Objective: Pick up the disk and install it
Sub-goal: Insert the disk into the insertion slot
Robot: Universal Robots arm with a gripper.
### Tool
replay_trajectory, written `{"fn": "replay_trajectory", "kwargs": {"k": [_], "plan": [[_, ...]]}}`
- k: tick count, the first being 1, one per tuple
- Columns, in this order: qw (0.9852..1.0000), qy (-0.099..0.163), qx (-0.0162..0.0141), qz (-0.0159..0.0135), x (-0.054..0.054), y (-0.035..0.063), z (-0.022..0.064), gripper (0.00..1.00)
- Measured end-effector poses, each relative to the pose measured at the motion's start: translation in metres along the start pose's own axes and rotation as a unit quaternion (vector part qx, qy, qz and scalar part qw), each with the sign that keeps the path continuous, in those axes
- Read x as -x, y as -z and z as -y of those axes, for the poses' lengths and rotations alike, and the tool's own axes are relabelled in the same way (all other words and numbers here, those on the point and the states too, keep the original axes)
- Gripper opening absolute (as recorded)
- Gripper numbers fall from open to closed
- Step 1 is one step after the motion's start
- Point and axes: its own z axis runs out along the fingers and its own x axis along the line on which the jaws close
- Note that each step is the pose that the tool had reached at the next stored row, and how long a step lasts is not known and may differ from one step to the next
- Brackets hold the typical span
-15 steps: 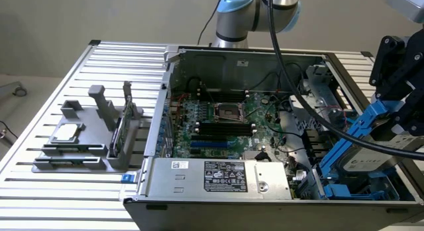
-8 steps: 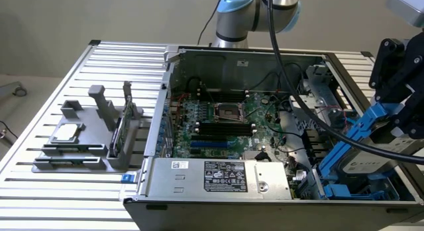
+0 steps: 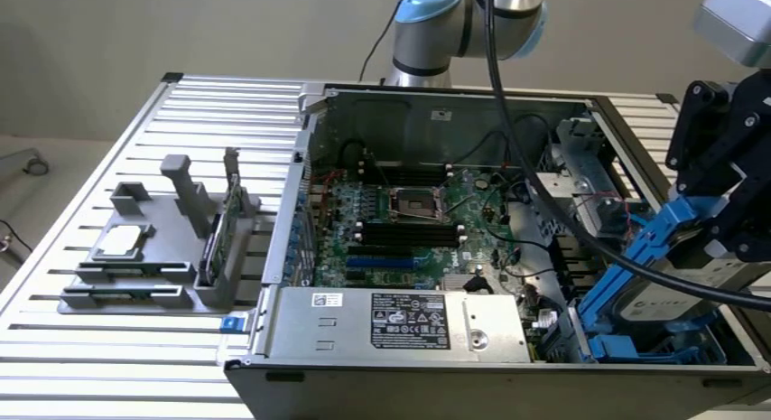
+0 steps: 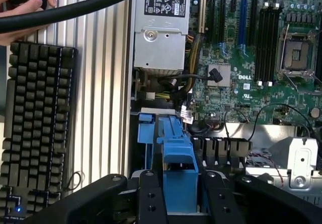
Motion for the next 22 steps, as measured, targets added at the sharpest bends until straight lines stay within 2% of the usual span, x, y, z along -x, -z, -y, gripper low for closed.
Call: {"fn": "replay_trajectory", "kwargs": {"k": [6, 9, 12, 14, 22], "plan": [[1.0, 0.0, 0.0008, 0.0003, -0.0002, -0.0055, 0.0004, 0.33], [1.0, 0.0, 0.0057, 0.0007, -0.0002, -0.0044, 0.0014, 0.33], [0.9999, 0.0, 0.0115, 0.0006, -0.0001, 0.0019, 0.0017, 0.33], [0.9999, -0.001, 0.0135, 0.0007, -0.0001, 0.0041, 0.0017, 0.33], [0.9999, -0.001, 0.0143, 0.0007, -0.0003, 0.0, 0.0039, 0.33]]}}
